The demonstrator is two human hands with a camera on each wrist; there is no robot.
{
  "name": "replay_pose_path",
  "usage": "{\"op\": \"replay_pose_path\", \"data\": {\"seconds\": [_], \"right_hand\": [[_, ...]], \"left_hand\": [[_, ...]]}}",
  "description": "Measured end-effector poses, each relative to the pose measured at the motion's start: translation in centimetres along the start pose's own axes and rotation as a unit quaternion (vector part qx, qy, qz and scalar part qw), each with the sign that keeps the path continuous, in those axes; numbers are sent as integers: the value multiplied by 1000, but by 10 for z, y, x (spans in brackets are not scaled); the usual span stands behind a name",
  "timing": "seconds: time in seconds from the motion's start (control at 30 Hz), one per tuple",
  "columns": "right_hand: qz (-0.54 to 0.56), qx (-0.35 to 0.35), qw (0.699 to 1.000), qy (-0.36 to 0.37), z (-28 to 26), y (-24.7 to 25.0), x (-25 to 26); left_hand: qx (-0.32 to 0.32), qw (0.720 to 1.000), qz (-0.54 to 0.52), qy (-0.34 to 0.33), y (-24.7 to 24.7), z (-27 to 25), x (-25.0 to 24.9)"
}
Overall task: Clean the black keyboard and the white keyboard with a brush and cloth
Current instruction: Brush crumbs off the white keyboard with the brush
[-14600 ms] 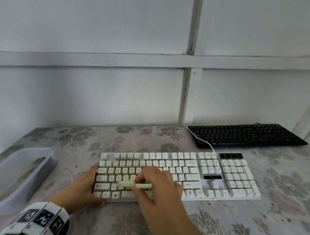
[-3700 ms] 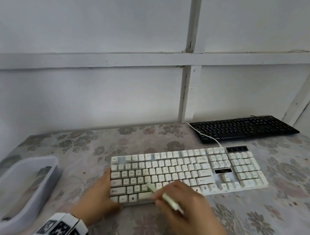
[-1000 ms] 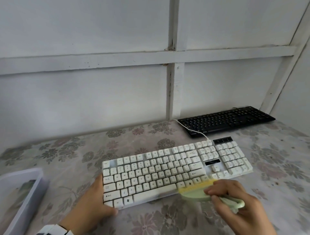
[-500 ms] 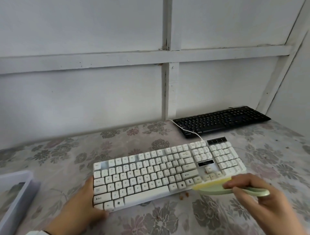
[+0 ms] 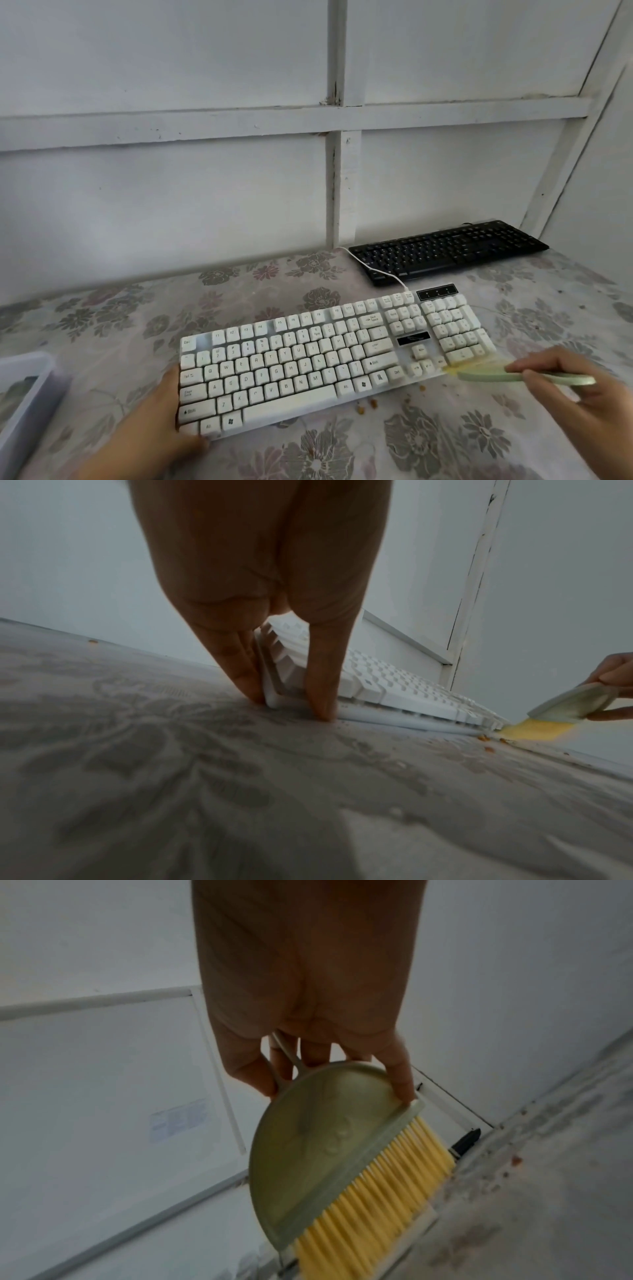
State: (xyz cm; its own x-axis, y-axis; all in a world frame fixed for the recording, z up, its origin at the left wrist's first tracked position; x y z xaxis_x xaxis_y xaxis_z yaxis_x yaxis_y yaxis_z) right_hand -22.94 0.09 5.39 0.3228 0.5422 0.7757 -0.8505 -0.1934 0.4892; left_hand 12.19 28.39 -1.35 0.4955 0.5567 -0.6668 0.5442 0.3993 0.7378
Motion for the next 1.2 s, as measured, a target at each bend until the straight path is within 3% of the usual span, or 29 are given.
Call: {"op": "replay_pose_path", "data": {"seconds": [0.27,0.43,0.57,0.7,0.8,0.97,1.2], "right_hand": [[38,66,997,-29,9,-9,3],[-70,17,996,-48,16,29,-15],[-98,53,993,-46,10,29,12],[-55,98,993,-45,3,8,63],[-26,117,993,-22,0,-14,89],[-48,115,992,-27,5,-41,91],[-155,197,968,-32,17,-57,74]], "left_hand": [[-25,999,-8,46,1,8,33],[-65,983,-77,151,2,25,71],[-68,987,-54,136,1,22,67],[-53,994,3,97,2,18,46],[-61,991,-37,112,5,14,44],[-66,994,42,80,6,7,26],[-13,996,40,75,-1,4,41]]}}
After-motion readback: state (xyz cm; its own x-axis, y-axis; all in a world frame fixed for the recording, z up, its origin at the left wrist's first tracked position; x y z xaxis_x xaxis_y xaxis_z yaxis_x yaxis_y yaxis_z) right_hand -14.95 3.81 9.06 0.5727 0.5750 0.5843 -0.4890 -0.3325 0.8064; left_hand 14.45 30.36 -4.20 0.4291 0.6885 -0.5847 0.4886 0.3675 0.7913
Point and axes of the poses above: each hand's wrist, its own z-axis towards the middle knuckle, its own y-axis out of the back of the hand, x = y × z, the point moved 10 cm from there along z, towards the middle knuckle, and after that the axes turned 2 degrees about -x, right-handed, at the moved point
